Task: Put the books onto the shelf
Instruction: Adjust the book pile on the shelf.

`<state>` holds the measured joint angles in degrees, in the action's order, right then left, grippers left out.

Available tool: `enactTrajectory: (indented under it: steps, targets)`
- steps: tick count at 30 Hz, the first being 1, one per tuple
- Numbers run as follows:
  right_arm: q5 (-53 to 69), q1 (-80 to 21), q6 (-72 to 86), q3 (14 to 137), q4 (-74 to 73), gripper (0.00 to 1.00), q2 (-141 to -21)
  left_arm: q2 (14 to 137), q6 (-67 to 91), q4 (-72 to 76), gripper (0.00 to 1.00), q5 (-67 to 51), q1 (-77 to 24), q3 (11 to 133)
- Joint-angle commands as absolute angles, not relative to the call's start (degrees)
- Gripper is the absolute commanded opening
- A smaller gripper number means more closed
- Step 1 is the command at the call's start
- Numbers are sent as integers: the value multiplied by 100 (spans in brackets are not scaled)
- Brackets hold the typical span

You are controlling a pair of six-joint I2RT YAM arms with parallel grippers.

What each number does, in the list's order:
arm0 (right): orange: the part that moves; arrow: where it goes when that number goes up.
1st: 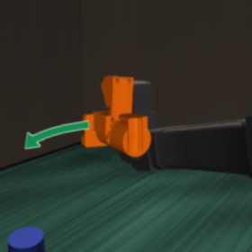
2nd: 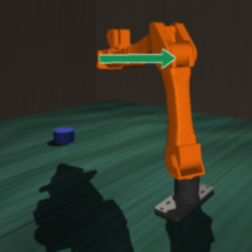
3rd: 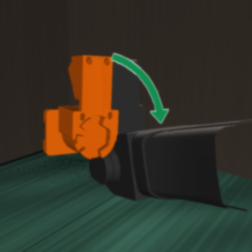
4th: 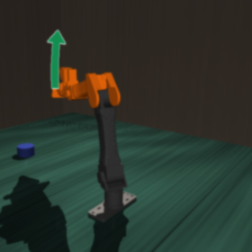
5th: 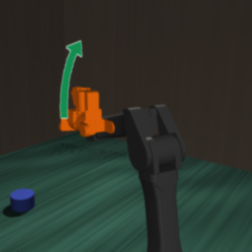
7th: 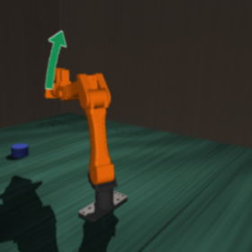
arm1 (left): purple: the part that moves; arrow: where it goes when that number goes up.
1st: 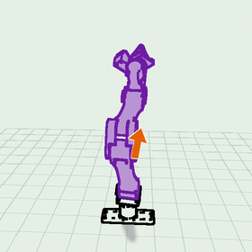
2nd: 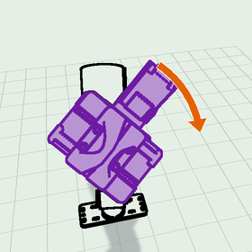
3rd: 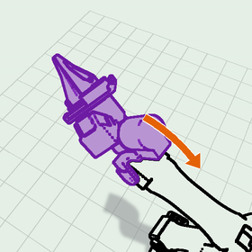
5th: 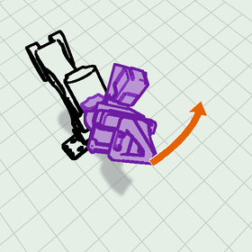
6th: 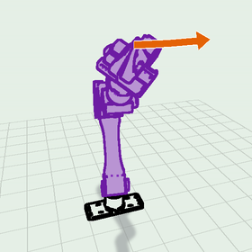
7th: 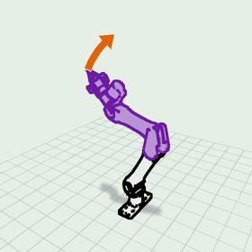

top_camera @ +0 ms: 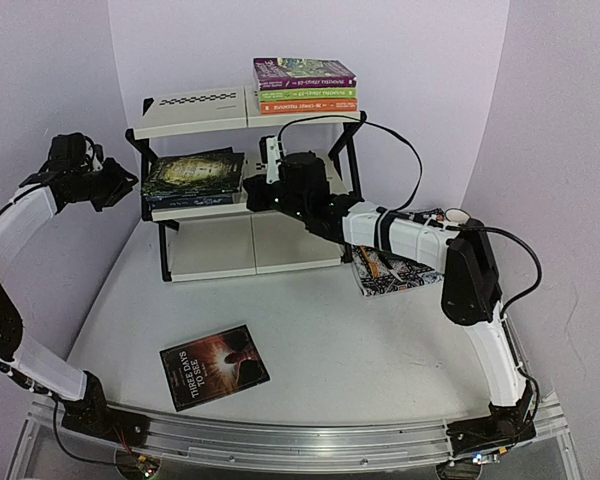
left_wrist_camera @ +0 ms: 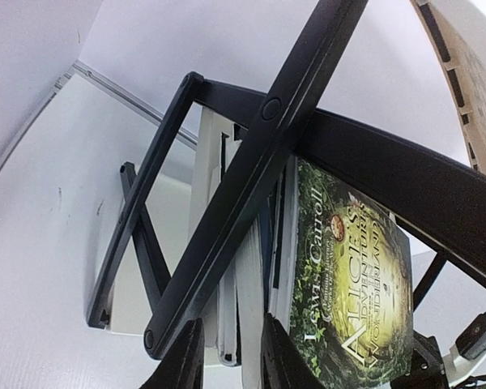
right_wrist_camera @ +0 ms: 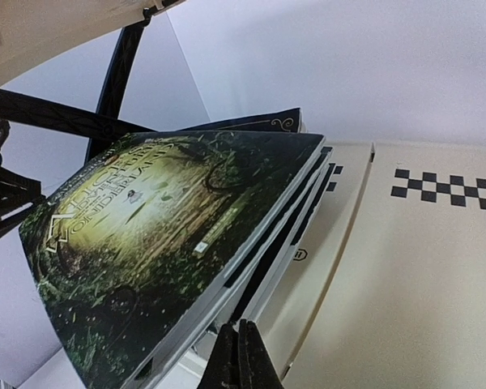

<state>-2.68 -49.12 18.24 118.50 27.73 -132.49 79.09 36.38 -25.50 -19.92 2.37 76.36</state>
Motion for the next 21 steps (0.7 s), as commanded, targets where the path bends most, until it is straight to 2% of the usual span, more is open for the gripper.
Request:
enactTrajectory:
  steps: [1, 5, 12, 17, 21]
  targets:
    - [-660, -4946, 1657, 11519, 2841, 2, -12456, 7481, 3437, -2651, 28, -1682, 290, 7699]
    - [-332, -4941, 1635, 11063, 2745, 1, -12057, 7277, 3444, -2822, 24, -1902, 290, 7576]
    - [440, -5039, 1597, 10183, 2683, 0, -11397, 6726, 3690, -2917, 1, -2963, 273, 7119]
    - [903, -5123, 1562, 9963, 2667, 0, -11268, 6553, 3690, -2931, 0, -3365, 255, 7014]
    - [1227, -5171, 1620, 10063, 2664, 11, -11358, 6631, 3679, -2937, 0, -3629, 256, 7000]
